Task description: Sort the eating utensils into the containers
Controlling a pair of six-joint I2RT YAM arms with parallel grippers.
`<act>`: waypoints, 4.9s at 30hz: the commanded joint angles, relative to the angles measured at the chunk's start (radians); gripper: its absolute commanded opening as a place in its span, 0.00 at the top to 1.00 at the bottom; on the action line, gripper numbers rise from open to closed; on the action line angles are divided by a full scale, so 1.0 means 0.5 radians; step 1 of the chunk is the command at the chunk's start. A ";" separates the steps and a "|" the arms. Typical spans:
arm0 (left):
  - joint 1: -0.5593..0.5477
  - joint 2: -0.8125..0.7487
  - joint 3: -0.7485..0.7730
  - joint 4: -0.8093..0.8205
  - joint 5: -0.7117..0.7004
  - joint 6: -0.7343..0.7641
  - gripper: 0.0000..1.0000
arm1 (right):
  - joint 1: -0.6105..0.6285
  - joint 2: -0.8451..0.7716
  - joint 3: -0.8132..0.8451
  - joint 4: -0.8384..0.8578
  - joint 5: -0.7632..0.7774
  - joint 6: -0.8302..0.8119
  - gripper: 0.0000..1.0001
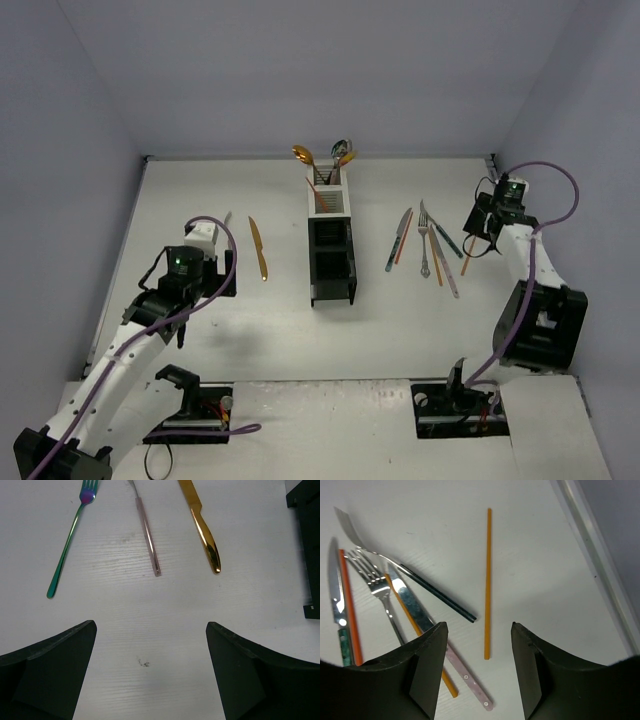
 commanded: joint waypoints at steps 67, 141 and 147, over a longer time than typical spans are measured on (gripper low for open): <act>0.018 0.079 0.088 0.116 0.025 -0.007 0.10 | 1.373 0.305 0.694 1.627 -0.945 -0.663 1.00; 0.015 0.135 0.100 0.088 0.020 -0.007 0.10 | 0.409 0.247 -0.164 -0.184 -0.102 0.010 0.77; 0.015 0.126 0.100 0.088 0.016 -0.007 0.10 | 0.406 0.334 -0.130 -0.184 -0.086 -0.015 0.75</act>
